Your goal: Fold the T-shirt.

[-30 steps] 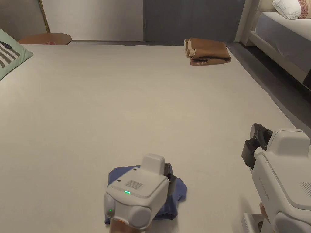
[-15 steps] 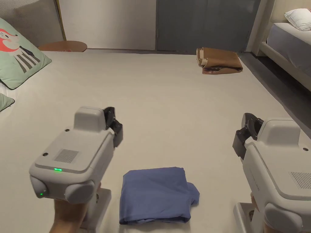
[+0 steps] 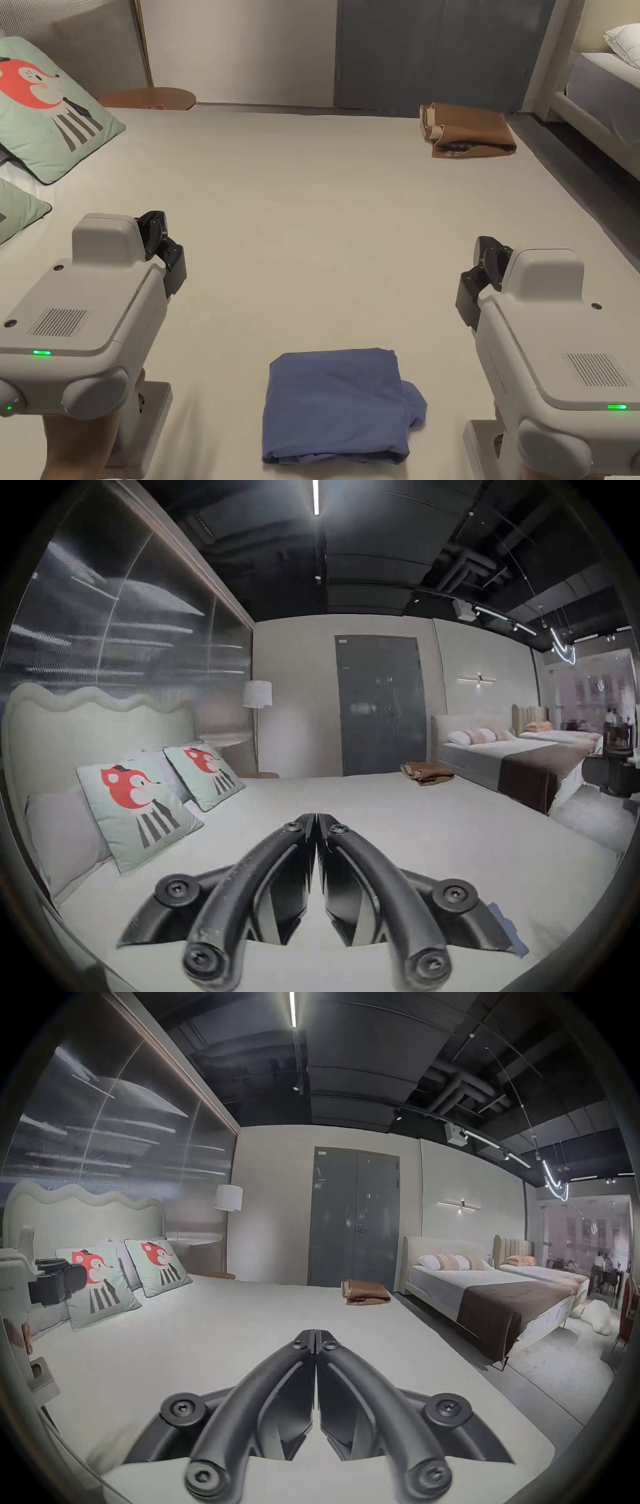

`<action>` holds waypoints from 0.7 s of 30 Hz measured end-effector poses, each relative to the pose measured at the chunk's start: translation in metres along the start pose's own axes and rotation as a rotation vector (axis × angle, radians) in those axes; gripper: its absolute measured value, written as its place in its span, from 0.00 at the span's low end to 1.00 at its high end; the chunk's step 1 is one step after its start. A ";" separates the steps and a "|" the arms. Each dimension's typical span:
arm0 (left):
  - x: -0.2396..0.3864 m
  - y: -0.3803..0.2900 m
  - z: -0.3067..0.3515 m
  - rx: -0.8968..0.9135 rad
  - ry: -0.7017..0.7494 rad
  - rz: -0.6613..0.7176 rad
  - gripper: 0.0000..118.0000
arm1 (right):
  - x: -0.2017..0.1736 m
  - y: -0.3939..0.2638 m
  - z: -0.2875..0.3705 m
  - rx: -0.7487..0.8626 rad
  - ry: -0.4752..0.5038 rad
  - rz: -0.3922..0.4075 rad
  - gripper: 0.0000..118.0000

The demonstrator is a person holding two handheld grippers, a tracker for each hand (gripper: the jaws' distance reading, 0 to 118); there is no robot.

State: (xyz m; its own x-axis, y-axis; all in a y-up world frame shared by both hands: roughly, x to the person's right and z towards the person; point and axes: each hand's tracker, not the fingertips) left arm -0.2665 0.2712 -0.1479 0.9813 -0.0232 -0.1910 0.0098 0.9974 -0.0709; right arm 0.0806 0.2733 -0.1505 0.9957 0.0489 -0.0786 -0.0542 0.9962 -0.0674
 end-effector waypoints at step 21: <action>-0.008 -0.020 -0.012 -0.051 -0.010 0.039 0.00 | -0.055 -0.172 -0.065 -0.658 0.186 0.010 0.01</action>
State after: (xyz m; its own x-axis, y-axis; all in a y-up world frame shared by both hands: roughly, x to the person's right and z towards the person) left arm -0.2771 0.2506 -0.1571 0.9827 0.0171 -0.1846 -0.0386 0.9928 -0.1138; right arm 0.0306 0.0945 -0.1992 0.9687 -0.0139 -0.2478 -0.1561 0.7424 -0.6515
